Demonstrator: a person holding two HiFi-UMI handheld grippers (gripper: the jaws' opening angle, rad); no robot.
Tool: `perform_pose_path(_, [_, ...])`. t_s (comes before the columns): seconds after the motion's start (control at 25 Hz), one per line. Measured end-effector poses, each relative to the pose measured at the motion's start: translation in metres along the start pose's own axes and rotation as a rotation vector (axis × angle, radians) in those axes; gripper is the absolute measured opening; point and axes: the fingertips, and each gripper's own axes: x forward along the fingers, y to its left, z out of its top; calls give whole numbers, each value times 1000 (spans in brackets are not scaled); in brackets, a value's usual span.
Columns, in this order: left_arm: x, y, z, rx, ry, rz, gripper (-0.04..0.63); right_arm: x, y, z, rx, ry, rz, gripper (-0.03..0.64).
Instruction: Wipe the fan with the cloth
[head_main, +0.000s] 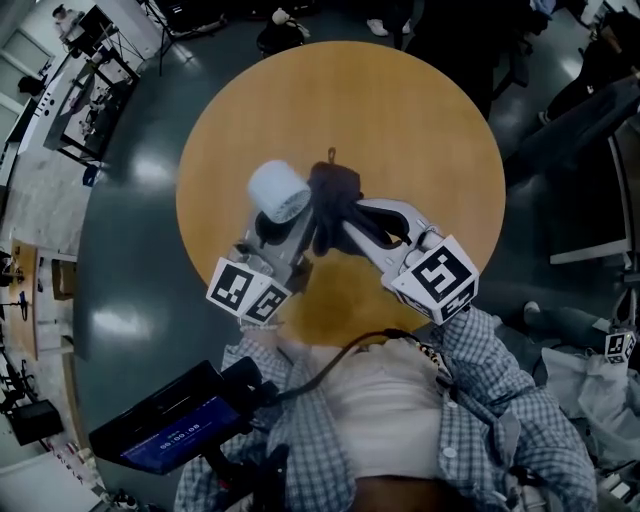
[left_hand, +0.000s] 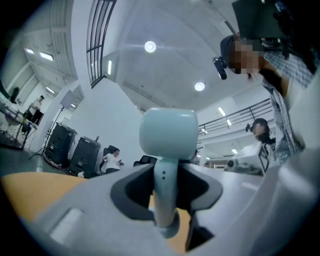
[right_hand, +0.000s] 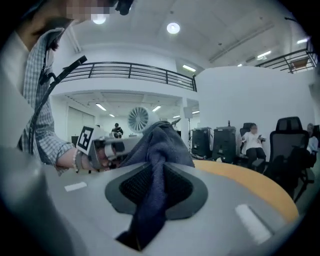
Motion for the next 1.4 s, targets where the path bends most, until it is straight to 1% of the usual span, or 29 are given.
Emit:
perform_pose_path(0.08, [0, -4, 4, -7, -13, -9, 141, 3, -6, -28, 33, 63, 9, 74])
perform_pose_path(0.16, [0, -8, 4, 7, 1, -17, 141, 2, -12, -50, 61, 118, 15, 74])
perform_pose_path(0.24, [1, -11, -2, 23, 31, -35, 141, -3, -19, -60, 79, 137, 19, 74])
perform_pose_path(0.28, [1, -11, -4, 25, 39, -47, 141, -6, -24, -56, 83, 124, 23, 74])
perform_pose_path(0.32, [0, -11, -6, 27, 44, -58, 141, -8, -29, -48, 81, 101, 27, 74])
perform_pose_path(0.4, [-2, -12, -8, 31, 50, -77, 141, -14, -41, -16, 47, 37, 40, 74])
perform_pose_path(0.52, [-2, -19, -9, 36, 62, -112, 141, -23, -55, 55, -32, -93, 87, 74])
perform_pose_path(0.6, [1, -24, -12, 43, 77, -139, 141, -22, -57, 99, -81, -161, 139, 74])
perform_pose_path(0.68, [2, -28, -15, 50, 91, -165, 141, -14, -51, 130, -134, -198, 206, 74])
perform_pose_path(0.76, [3, -33, -19, 58, 108, -192, 141, -2, -39, 150, -157, -226, 282, 74])
perform_pose_path(0.84, [4, -38, -22, 68, 120, -212, 141, 11, -26, 158, -154, -231, 360, 74])
perform_pose_path(0.96, [7, -42, -22, 80, 127, -227, 141, 25, -12, 142, -174, -165, 439, 74])
perform_pose_path(1.04, [6, -44, -22, 85, 129, -231, 141, 31, -11, 121, -170, -106, 447, 74])
perform_pose_path(1.2, [5, -46, -15, 69, 92, -233, 141, 38, -23, 66, -177, 39, 400, 74])
perform_pose_path(1.28, [6, -47, -11, 68, 77, -232, 141, 38, -29, 39, -155, 95, 380, 74])
perform_pose_path(1.4, [6, -50, -8, 78, 75, -242, 141, 37, -39, 7, -100, 146, 337, 74])
